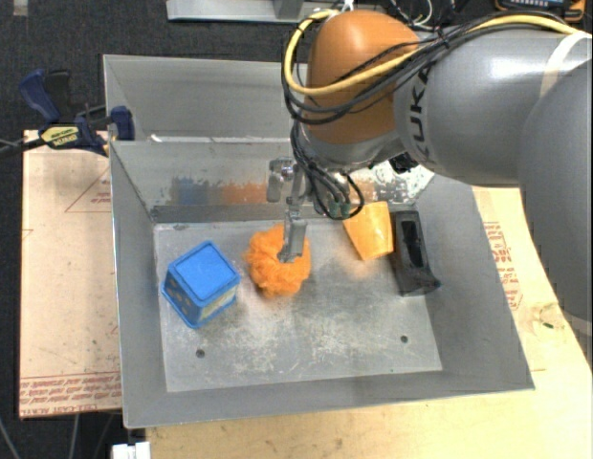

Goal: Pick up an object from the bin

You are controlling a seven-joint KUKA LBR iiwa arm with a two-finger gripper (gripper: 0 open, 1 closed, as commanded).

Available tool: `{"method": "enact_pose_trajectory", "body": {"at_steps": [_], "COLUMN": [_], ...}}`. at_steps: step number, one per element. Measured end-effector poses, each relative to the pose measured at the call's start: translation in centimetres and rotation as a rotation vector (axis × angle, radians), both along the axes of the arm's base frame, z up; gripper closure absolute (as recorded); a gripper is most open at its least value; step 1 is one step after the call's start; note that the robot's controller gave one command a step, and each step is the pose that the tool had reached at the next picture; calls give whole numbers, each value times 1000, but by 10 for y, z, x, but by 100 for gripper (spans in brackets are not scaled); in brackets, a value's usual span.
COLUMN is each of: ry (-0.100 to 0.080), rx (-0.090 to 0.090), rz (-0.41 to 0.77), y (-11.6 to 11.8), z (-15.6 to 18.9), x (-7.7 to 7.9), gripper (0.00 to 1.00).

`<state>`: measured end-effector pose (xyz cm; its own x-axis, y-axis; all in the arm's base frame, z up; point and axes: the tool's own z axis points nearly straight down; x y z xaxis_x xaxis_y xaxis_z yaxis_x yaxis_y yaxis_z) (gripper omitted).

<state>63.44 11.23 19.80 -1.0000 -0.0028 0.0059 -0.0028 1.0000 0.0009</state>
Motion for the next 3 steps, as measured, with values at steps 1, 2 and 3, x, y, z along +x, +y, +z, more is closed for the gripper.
{"method": "enact_pose_trajectory", "body": {"at_steps": [1, 2, 3], "ry": [-7, -15, -11], "rx": [1, 1, 2], "rz": [-1, 49, 216], "y": [0, 1, -8], "z": [5, -18, -68], "x": [1, -7, -18], "gripper": [0, 0, 0]}}
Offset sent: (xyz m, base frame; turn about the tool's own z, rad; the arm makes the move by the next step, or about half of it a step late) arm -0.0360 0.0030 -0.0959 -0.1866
